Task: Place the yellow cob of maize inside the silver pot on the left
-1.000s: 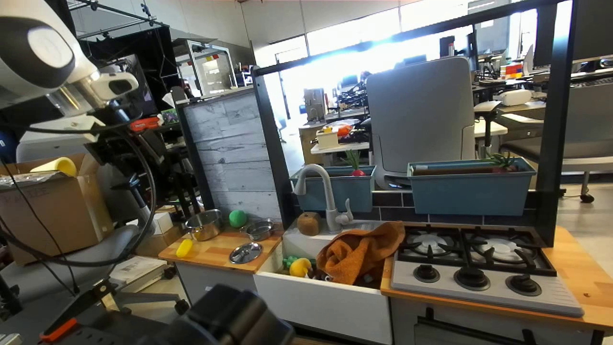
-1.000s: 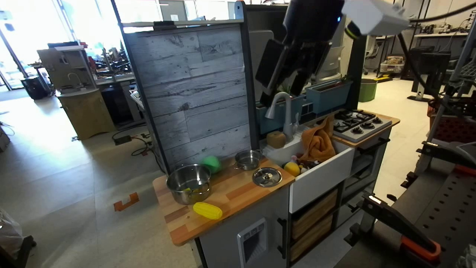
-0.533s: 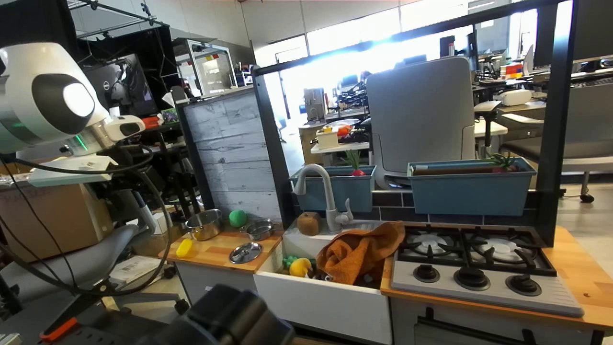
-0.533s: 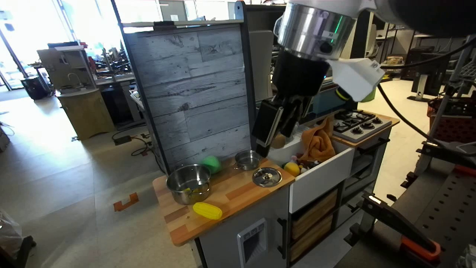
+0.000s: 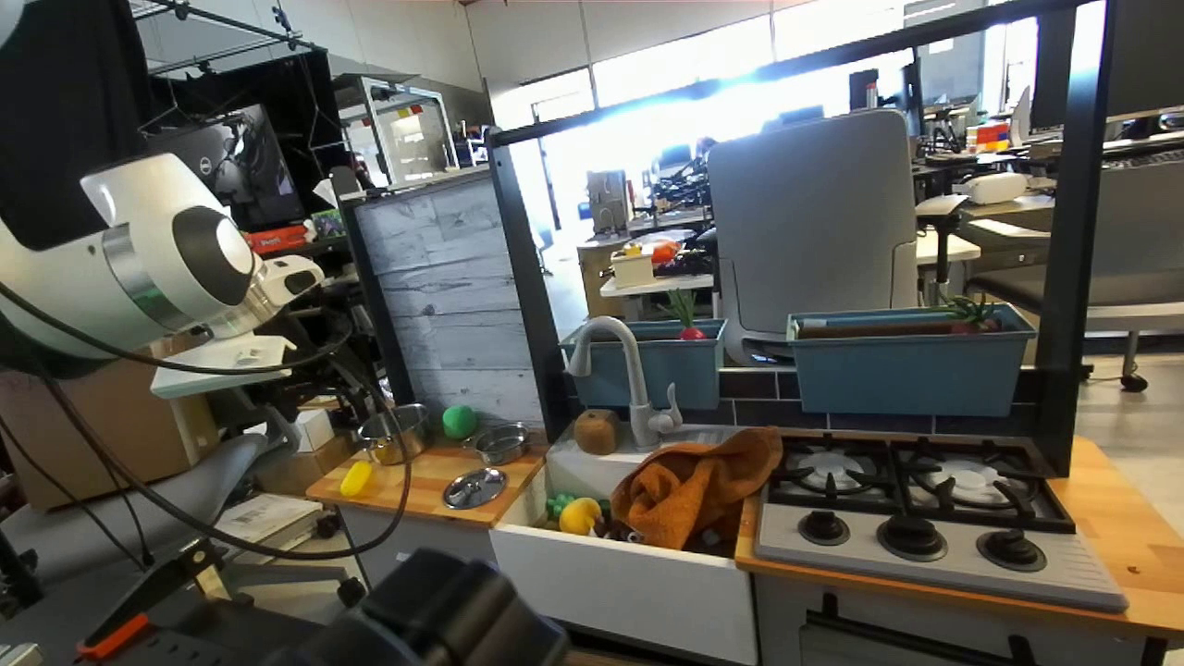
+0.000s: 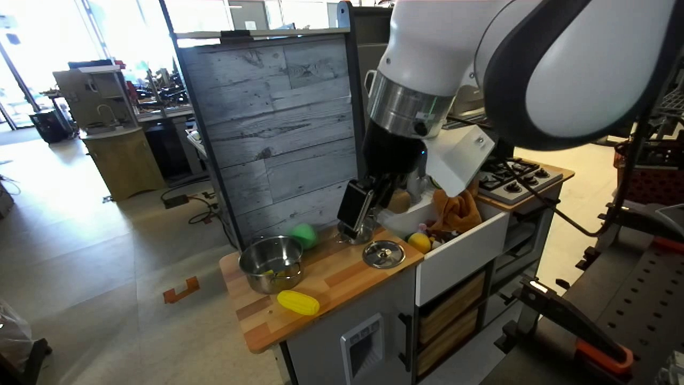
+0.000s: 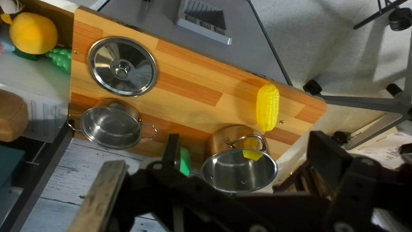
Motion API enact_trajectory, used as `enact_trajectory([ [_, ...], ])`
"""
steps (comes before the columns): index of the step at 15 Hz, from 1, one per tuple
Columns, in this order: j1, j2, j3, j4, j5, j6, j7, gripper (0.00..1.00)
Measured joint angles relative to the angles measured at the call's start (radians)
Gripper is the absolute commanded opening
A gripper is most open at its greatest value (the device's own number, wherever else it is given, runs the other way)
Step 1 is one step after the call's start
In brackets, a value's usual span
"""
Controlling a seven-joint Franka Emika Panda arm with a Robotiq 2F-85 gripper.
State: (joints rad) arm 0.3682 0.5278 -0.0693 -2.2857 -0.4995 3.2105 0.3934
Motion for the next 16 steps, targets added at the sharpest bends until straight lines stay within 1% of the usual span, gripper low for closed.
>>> enact_trajectory([
  [3,0.101,0.095,-0.082,0.080,0.004,0.014,0.027,1.00],
  [6,0.175,0.173,-0.134,0.152,0.008,0.015,0.052,1.00],
  [9,0.217,0.244,-0.163,0.217,0.013,0.015,0.070,1.00],
  [11,0.224,0.284,-0.173,0.257,0.013,0.015,0.075,1.00],
  [12,0.226,0.302,-0.173,0.272,0.058,0.015,0.047,1.00],
  [14,0.232,0.337,-0.173,0.301,0.175,0.015,-0.051,1.00],
  [16,0.237,0.372,-0.173,0.333,0.245,0.015,-0.116,1.00],
])
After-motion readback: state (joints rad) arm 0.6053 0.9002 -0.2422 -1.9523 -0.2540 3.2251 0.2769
